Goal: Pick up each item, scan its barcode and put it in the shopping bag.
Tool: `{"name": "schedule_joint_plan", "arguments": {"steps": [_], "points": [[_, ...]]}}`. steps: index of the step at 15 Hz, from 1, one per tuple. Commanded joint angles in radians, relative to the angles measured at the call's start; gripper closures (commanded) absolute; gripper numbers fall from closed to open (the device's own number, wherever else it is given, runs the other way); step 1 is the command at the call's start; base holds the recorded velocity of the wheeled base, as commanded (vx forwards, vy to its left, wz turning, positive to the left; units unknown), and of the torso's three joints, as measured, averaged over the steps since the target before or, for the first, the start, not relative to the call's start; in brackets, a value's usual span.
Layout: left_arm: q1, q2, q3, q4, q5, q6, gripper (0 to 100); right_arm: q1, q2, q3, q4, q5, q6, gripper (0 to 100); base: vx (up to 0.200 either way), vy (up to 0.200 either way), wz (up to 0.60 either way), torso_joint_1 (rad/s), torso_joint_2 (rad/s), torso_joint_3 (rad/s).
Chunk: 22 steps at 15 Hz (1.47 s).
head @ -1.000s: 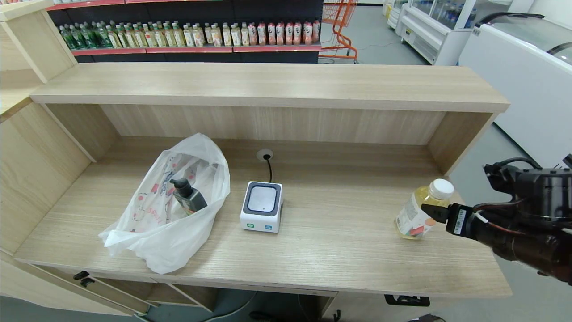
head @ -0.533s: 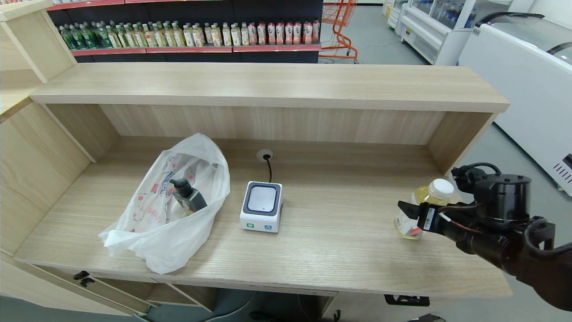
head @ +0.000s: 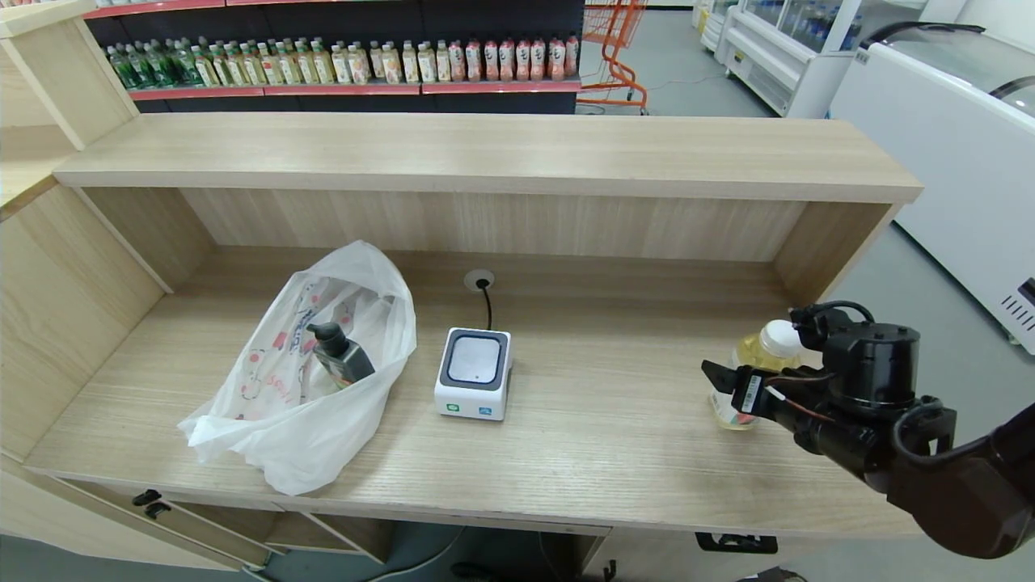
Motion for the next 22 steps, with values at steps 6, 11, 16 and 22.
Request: {"name": "schedule_joint_plan", "arguments": {"steps": [6, 11, 16, 22], "points": [[0.000, 0.000, 0.000, 0.000, 0.000, -0.001, 0, 0.006, 0.088, -0.015, -0.121, 0.003, -0.068, 0, 0.000, 0.000, 0.00, 0.000, 0.00, 0.000], [0.000, 0.000, 0.000, 0.000, 0.000, 0.000, 0, 0.000, 0.160, -0.023, -0.218, 0.006, -0.150, 100, 0.000, 0.000, 0.00, 0.000, 0.00, 0.000], [0.000, 0.000, 0.000, 0.000, 0.000, 0.000, 0, 0.003, 0.233, -0.059, -0.302, 0.011, -0.296, 100, 0.000, 0.000, 0.00, 0.000, 0.00, 0.000], [0.000, 0.001, 0.000, 0.000, 0.000, -0.001, 0, -0.006, 0.078, -0.158, -0.205, 0.250, -0.256, 100, 0.000, 0.000, 0.00, 0.000, 0.00, 0.000]]}}
